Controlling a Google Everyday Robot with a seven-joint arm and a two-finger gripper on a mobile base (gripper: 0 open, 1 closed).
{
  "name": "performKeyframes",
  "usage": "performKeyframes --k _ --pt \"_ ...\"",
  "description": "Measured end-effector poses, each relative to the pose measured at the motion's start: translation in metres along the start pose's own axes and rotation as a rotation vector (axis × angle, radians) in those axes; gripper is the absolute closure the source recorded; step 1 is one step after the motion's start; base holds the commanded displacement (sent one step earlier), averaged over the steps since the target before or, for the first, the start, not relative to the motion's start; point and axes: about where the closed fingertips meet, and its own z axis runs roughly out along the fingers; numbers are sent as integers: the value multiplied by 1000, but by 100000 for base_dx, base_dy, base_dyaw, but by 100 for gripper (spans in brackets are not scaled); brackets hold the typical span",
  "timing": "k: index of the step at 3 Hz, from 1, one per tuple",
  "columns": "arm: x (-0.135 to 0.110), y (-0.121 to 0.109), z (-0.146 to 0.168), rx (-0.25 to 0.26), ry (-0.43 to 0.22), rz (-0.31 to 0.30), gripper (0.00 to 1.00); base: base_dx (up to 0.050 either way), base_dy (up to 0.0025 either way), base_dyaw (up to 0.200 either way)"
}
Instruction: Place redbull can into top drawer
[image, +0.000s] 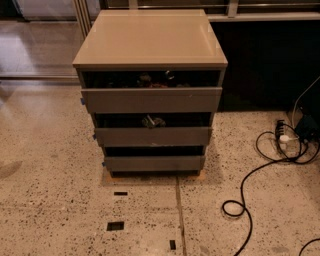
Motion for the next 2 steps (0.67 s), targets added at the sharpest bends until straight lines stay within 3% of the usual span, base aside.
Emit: performKeyframes --k 1,2 --pt "-31 -14 9 49 -130 129 0 0 0 0" --pt "-76 -17 43 57 -329 471 0 0 0 0"
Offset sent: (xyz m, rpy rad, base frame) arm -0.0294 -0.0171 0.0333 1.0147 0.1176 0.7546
